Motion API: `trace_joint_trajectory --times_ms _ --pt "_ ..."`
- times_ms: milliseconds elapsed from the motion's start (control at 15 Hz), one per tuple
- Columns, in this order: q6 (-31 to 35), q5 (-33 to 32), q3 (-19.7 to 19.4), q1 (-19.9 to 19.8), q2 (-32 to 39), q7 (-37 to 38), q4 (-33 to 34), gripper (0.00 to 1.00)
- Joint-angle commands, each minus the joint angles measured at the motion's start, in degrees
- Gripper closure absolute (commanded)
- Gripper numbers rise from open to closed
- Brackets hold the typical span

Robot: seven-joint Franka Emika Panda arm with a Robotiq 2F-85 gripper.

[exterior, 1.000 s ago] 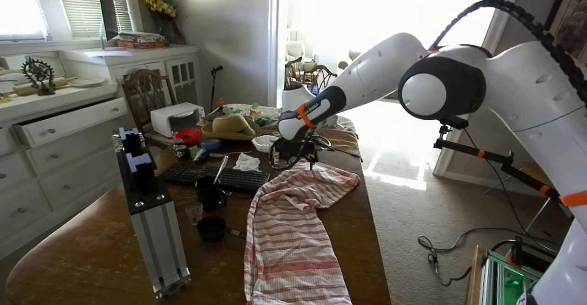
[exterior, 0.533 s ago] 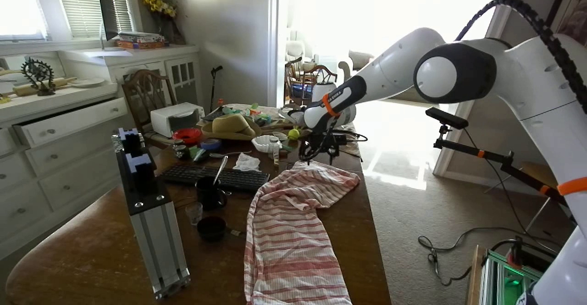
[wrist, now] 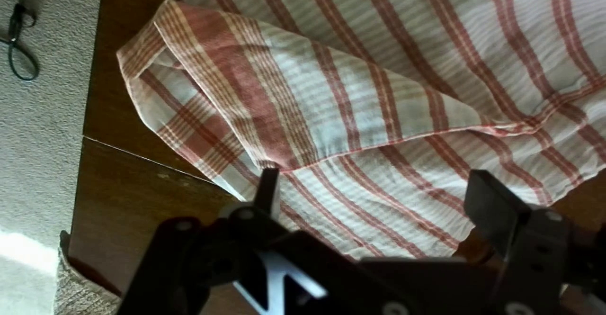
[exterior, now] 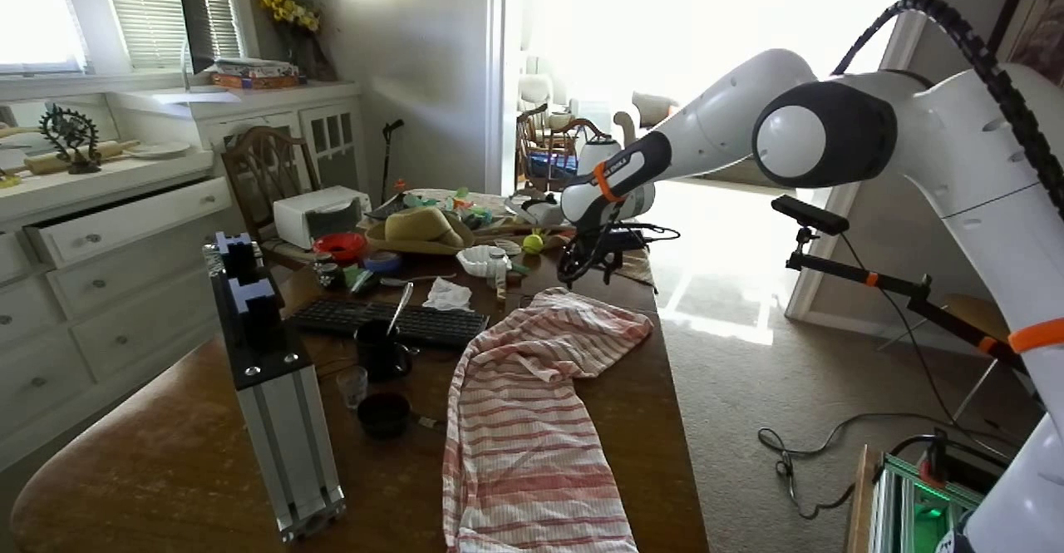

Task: Move the tablecloth forwards

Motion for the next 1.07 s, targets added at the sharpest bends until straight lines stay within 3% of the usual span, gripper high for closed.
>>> trace_joint_trajectory --times_ms 0,133,400,1000 --pt "-0.18 1.28 -1.27 1.0 0.24 -0.76 0.29 0.0" --pt "3.68 0.8 -0.21 0.35 1.14 -5.07 0.75 0.0" --pt "5.45 2.28 2.31 -2.64 8.5 -12.73 11.99 0.0" --pt "-0.85 4.47 3.62 -6.76 25.71 -10.24 35.01 0.0"
